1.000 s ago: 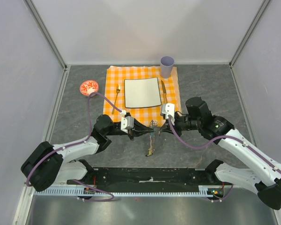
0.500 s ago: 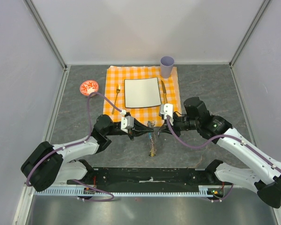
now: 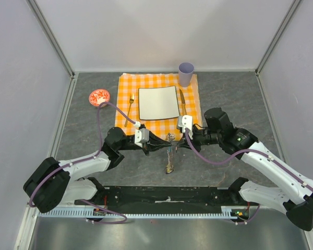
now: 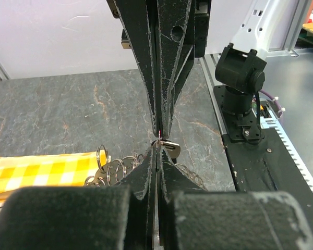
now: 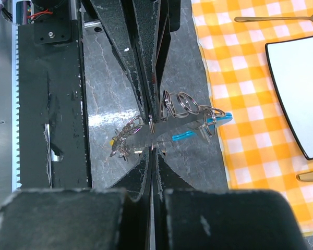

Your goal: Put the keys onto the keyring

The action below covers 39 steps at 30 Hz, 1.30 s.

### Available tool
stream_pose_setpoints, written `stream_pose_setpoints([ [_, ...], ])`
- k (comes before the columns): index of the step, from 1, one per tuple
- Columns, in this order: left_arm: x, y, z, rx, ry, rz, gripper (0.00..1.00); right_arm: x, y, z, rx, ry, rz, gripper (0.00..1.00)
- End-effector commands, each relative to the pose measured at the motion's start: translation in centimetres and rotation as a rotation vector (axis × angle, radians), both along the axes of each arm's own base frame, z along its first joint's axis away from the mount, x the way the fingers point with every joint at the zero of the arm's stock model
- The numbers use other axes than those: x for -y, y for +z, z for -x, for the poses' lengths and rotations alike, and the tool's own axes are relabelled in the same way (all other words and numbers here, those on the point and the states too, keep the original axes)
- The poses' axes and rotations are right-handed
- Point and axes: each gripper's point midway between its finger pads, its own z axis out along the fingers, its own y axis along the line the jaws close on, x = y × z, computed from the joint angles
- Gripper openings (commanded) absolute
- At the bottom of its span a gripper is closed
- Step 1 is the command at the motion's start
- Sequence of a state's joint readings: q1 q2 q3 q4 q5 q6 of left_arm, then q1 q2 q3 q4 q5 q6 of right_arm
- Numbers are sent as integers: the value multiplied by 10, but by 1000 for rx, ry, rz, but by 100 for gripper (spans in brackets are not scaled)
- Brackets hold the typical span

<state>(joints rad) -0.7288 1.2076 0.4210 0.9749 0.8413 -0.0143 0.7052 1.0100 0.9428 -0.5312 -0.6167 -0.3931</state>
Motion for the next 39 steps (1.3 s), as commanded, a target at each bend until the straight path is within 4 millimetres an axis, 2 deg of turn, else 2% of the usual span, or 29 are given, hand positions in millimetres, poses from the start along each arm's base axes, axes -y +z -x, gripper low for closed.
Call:
stream_pose_setpoints([
  [1, 3, 33, -1, 65, -15, 75, 2, -10, 21, 0, 51, 46, -59, 0],
  [20, 5, 31, 4, 62, -44, 69, 2, -9, 24, -2, 68, 32, -69, 0],
  [39, 1, 35, -1, 77, 8, 84, 2, -1, 14, -8, 72, -18, -24, 0],
])
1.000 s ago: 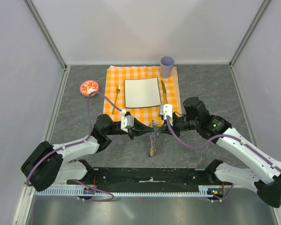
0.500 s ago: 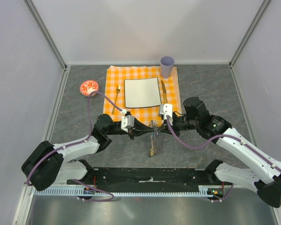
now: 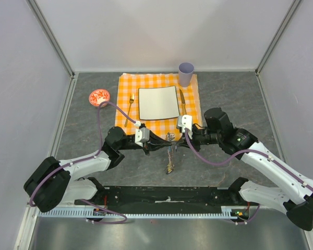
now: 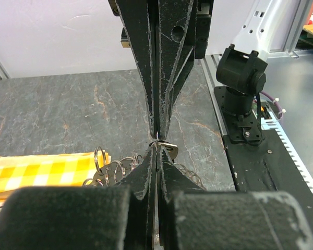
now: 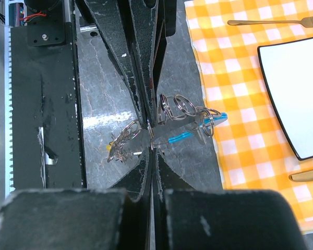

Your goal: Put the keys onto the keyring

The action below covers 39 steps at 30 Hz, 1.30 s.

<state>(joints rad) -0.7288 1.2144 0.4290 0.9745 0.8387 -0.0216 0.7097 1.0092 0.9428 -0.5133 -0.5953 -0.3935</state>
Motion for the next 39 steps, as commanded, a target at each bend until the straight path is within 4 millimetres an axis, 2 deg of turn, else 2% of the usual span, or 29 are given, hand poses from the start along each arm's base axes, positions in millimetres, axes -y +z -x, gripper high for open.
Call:
stream_pose_setpoints([
  [1, 0, 34, 1, 84, 5, 83, 2, -1, 11, -3, 49, -3, -20, 0],
  [8, 1, 33, 3, 84, -12, 79, 2, -2, 17, 0, 49, 13, -37, 0],
  [29, -1, 34, 2, 90, 5, 86, 2, 0, 13, -4, 49, -7, -18, 0],
  [39, 1, 32, 3, 87, -11, 79, 2, -5, 18, 2, 40, 35, -44, 0],
])
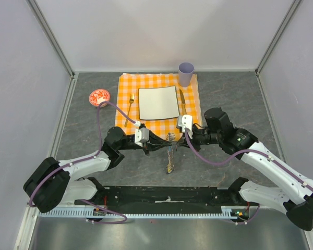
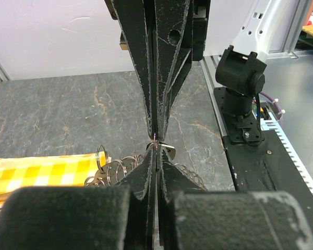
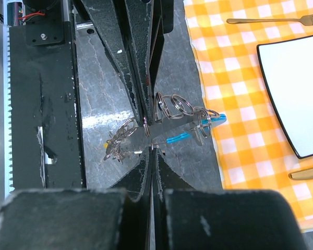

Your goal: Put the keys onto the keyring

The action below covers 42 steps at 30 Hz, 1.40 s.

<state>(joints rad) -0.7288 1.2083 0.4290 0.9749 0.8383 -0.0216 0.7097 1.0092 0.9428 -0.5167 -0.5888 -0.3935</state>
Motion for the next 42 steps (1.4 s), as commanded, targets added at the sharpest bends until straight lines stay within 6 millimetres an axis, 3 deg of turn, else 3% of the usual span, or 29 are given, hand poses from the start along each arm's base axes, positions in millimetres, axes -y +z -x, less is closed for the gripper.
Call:
stream_pose_setpoints([
  [1, 1, 30, 2, 81, -14, 75, 2, -6, 19, 3, 39, 42, -49, 0],
  [42, 5, 30, 10, 77, -65, 66, 2, -12, 32, 15, 49, 114, -106, 0],
])
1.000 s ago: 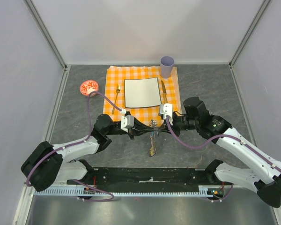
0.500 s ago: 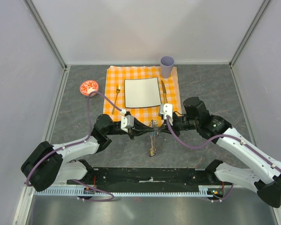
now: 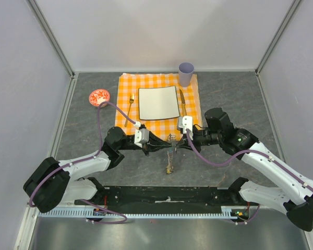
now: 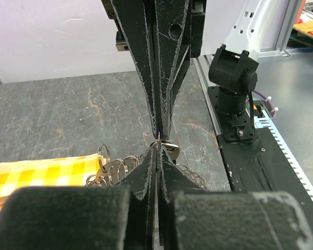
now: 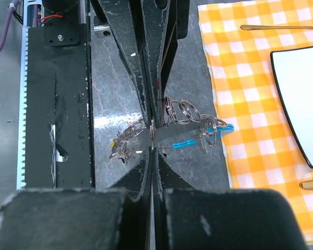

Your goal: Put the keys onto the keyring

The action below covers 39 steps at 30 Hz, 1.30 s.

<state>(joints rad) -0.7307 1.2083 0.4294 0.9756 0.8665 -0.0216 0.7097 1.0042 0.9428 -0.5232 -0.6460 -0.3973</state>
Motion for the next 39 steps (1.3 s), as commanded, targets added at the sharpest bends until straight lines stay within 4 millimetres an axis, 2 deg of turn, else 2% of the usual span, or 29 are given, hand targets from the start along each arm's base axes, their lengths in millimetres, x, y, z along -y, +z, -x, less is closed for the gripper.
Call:
stream_pose_setpoints([
  [1, 4, 31, 6, 72, -37, 73, 2, -9, 29, 5, 65, 65, -86, 0],
  [23, 9, 31, 5, 59, -19, 42, 2, -14, 37, -1, 56, 39, -114, 0],
  [39, 13, 16, 10, 107, -36, -72, 2, -10, 44, -11, 87, -25, -116, 0],
])
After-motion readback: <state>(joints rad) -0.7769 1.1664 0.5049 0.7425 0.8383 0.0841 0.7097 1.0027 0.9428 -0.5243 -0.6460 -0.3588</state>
